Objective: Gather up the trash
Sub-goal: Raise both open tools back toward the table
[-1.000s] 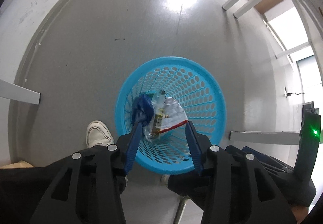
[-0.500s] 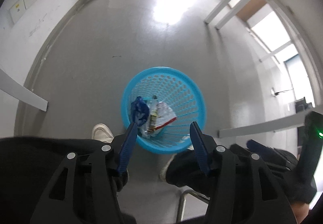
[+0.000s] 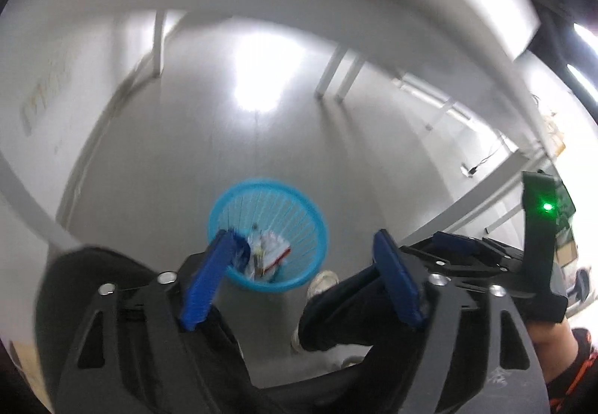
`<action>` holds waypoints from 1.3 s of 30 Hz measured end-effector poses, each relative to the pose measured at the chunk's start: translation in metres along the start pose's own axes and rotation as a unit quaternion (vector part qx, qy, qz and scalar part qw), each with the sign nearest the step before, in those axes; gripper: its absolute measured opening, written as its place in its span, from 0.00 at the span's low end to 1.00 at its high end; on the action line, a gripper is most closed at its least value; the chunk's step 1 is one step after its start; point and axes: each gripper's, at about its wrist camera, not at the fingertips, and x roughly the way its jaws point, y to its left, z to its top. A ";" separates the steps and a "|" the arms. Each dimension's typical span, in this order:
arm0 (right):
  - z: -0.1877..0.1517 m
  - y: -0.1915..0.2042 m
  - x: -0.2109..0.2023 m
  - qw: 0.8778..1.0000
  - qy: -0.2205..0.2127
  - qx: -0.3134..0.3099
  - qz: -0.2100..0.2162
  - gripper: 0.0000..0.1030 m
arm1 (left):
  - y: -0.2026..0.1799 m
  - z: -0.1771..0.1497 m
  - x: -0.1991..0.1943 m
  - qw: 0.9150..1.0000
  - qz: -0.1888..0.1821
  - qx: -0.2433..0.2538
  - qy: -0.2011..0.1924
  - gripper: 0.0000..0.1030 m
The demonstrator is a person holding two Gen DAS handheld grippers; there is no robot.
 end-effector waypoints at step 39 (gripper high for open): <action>0.209 -0.010 -0.138 0.980 -0.197 -0.019 -0.023 0.91 | -0.055 0.210 -0.052 0.987 0.067 0.099 -0.106 0.94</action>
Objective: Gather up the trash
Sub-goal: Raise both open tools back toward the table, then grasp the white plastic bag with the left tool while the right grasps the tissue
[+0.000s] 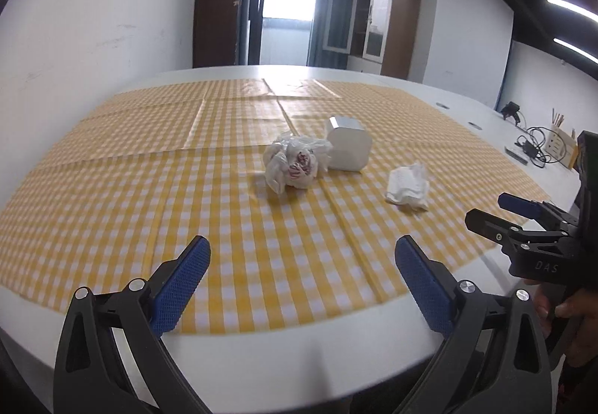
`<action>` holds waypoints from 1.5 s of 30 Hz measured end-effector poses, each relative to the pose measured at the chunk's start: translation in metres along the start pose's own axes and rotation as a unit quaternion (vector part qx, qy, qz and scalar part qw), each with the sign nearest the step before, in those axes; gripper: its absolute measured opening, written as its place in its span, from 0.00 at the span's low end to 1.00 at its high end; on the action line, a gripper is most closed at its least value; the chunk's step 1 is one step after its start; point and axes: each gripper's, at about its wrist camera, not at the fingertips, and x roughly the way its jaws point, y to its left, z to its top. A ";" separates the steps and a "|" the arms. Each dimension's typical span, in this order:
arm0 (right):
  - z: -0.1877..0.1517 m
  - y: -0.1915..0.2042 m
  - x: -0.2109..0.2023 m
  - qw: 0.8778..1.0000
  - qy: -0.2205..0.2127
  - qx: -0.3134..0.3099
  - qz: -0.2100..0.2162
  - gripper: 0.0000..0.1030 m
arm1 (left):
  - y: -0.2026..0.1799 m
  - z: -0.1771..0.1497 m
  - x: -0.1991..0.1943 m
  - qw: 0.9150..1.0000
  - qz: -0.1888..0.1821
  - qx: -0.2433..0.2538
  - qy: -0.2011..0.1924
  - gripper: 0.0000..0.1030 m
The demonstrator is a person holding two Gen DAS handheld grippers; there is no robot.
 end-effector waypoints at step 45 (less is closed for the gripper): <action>0.012 0.019 0.037 0.997 0.071 -0.034 0.026 0.08 | 0.019 0.036 0.060 0.996 -0.030 -0.049 0.069 0.48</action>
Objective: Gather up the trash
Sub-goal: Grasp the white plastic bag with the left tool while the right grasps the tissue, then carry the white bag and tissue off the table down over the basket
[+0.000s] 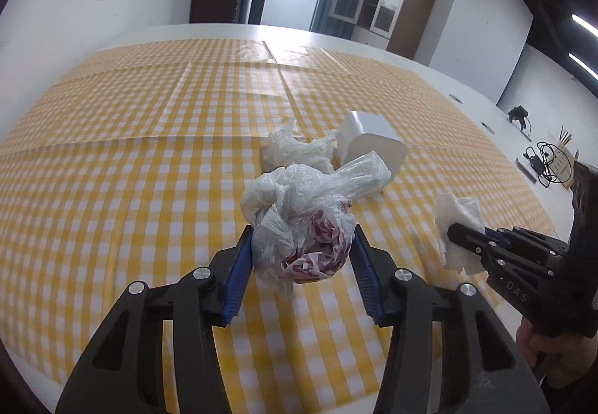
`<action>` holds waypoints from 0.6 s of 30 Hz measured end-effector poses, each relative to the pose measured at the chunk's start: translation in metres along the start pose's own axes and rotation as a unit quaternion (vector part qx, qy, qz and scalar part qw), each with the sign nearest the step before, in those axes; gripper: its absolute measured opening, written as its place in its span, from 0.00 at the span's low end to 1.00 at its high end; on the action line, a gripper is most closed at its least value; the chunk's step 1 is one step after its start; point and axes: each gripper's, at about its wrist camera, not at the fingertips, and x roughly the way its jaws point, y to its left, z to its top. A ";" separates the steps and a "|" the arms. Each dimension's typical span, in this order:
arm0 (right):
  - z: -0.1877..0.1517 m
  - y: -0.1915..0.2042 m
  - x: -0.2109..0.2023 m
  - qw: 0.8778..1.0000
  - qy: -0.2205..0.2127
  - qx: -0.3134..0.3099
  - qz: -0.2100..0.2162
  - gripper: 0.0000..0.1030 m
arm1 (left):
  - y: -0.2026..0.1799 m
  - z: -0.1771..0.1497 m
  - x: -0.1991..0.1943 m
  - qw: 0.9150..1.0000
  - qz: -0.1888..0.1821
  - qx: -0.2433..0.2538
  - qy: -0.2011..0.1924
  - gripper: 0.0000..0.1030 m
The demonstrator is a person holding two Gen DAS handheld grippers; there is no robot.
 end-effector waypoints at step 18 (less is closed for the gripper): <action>-0.062 0.029 -0.073 0.997 -0.072 0.002 0.036 0.08 | -0.036 -0.079 -0.088 0.998 -0.035 0.031 -0.047 0.48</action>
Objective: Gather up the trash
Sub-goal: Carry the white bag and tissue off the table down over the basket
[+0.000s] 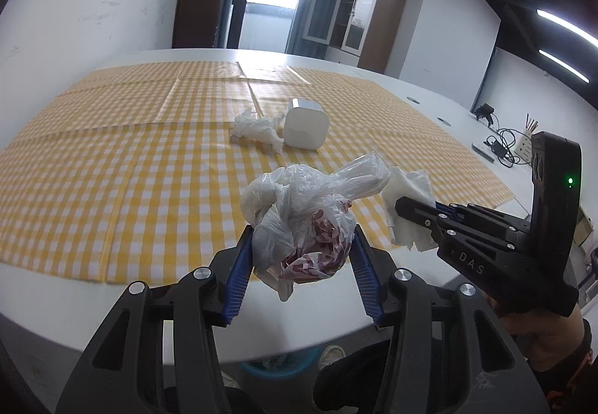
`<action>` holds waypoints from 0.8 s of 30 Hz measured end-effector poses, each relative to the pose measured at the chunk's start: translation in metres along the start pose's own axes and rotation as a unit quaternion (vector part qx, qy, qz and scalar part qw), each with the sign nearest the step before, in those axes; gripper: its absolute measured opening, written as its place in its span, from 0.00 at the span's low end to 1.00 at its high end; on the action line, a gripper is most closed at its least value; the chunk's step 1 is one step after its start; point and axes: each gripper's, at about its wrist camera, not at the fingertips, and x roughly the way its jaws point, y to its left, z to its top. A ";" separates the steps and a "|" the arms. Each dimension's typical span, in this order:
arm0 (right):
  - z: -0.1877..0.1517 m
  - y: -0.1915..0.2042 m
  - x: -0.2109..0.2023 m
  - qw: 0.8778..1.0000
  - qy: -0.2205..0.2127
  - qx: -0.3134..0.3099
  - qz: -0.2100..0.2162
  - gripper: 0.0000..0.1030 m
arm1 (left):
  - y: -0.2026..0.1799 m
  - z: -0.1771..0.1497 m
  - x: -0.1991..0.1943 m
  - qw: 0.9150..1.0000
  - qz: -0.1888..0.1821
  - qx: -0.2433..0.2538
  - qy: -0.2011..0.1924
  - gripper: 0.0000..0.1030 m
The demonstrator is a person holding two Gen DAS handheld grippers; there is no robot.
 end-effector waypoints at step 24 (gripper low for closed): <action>-0.112 0.023 -0.052 0.999 0.051 -0.009 0.017 0.08 | -0.032 -0.110 -0.051 0.999 -0.010 0.018 0.030 0.48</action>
